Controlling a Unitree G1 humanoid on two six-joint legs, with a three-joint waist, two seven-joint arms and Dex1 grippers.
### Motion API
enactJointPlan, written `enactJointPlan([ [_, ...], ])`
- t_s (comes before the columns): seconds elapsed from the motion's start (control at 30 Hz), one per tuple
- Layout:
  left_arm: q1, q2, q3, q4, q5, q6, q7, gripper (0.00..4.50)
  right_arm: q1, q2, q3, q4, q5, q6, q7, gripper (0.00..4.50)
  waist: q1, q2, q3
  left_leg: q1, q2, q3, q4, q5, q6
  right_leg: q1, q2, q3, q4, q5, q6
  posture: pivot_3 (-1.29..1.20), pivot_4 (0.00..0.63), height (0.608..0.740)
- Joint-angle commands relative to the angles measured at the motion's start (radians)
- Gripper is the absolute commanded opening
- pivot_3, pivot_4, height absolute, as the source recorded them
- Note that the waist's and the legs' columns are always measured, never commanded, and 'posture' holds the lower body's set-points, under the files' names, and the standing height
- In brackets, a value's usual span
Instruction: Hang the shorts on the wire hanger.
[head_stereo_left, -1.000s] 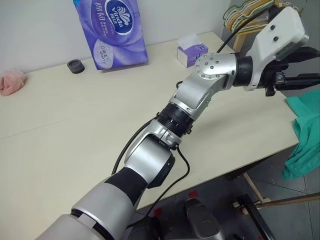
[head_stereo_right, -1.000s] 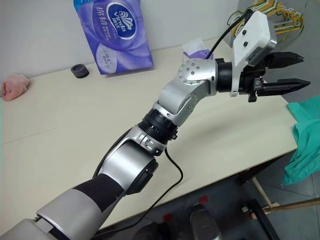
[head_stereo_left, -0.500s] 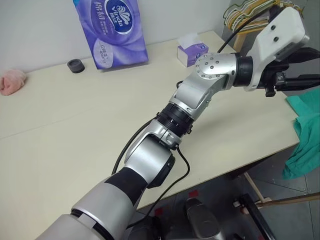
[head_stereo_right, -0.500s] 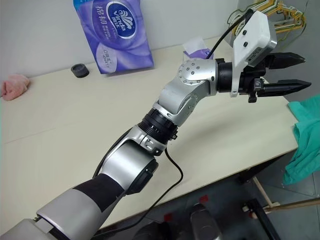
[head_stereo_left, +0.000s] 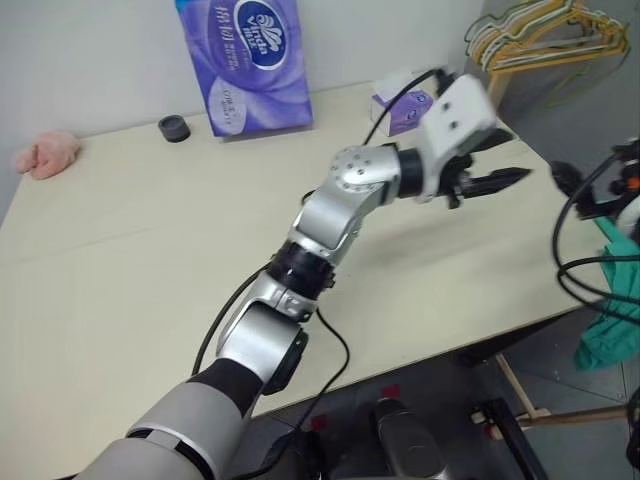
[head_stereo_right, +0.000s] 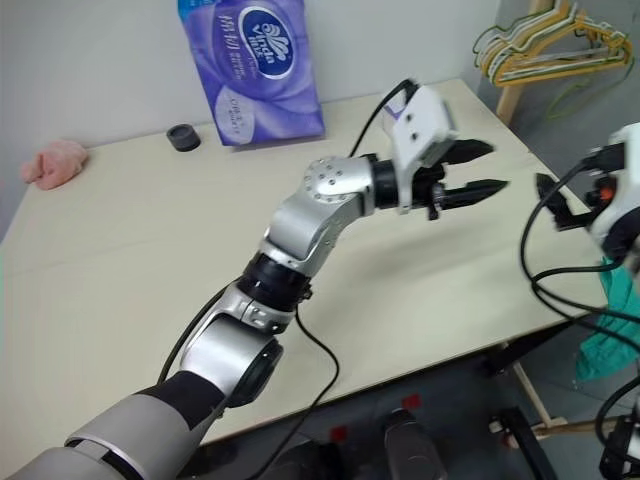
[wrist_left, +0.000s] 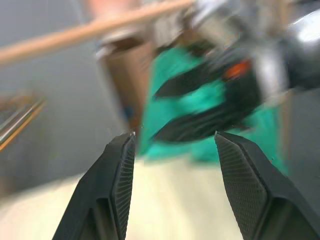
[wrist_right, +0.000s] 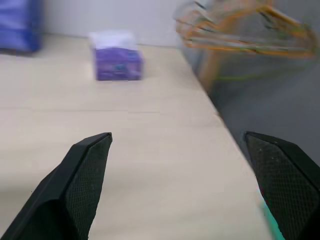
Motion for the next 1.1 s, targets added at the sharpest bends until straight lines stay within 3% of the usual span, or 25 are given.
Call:
enactJointPlan([
  [0.03, 0.127, 0.035, 0.043, -0.159, 0.043, 0.088, 0.140, 2.66, 0.026, 0.054, 0.140, -0.059, -0.072, -0.176, 0.004, 4.46, 0.024, -0.004, -0.006, 0.000, 0.000, 0.000, 0.000, 0.000, 0.000, -0.001, 0.000, 0.000, 0.001, 0.000, 0.000, -0.10, 0.099, 0.740],
  [0.13, 0.242, 0.079, 0.065, -0.223, 0.116, 0.115, 0.261, 2.66, 0.059, 0.122, 0.247, -0.041, -0.132, -0.276, -0.007, 4.46, 0.056, -0.017, -0.016, -0.001, 0.001, -0.002, 0.000, 0.004, -0.006, -0.004, -0.003, -0.001, 0.005, 0.000, -0.001, -0.06, 0.094, 0.740],
  [0.27, 0.403, 0.096, 0.219, -0.249, 0.171, 0.232, 0.525, 2.66, 0.123, 0.221, 0.407, 0.067, -0.236, -0.478, 0.013, 4.46, 0.113, -0.025, -0.028, -0.004, 0.001, -0.004, 0.002, 0.005, -0.007, -0.010, -0.003, -0.003, 0.010, 0.002, -0.004, -0.01, 0.089, 0.740],
  [0.5, 0.575, 0.095, 0.273, -0.335, 0.258, 0.272, 0.725, 2.66, 0.179, 0.368, 0.469, 0.266, -0.265, -0.650, 0.044, 4.46, 0.206, -0.041, -0.046, -0.005, 0.002, -0.008, 0.001, 0.010, -0.010, -0.012, -0.003, -0.007, 0.011, 0.008, -0.013, 0.07, 0.085, 0.740],
  [0.6, 0.681, 0.093, 0.275, -0.401, 0.286, 0.227, 0.769, 2.66, 0.184, 0.432, 0.470, 0.363, -0.297, -0.726, 0.020, 4.46, 0.232, -0.049, -0.055, -0.006, 0.002, -0.011, 0.001, 0.012, -0.012, -0.011, -0.003, -0.011, 0.010, 0.010, -0.016, 0.09, 0.083, 0.740],
  [0.73, 0.770, 0.046, 0.322, -0.458, 0.266, 0.243, 0.827, 2.66, 0.194, 0.497, 0.446, 0.456, -0.324, -0.789, -0.023, 4.46, 0.250, -0.050, -0.059, -0.004, 0.002, -0.012, 0.000, 0.014, -0.013, -0.010, -0.003, -0.013, 0.010, 0.011, -0.019, 0.13, 0.077, 0.740],
  [1.1, 0.780, 0.087, 0.309, -0.433, 0.215, 0.169, 0.729, 2.66, 0.208, 0.541, 0.445, 0.509, -0.349, -0.848, -0.021, 4.46, 0.254, -0.049, -0.061, -0.003, 0.003, -0.024, -0.001, 0.020, -0.015, -0.003, -0.003, -0.028, 0.009, 0.013, -0.024, 0.15, 0.076, 0.740],
])
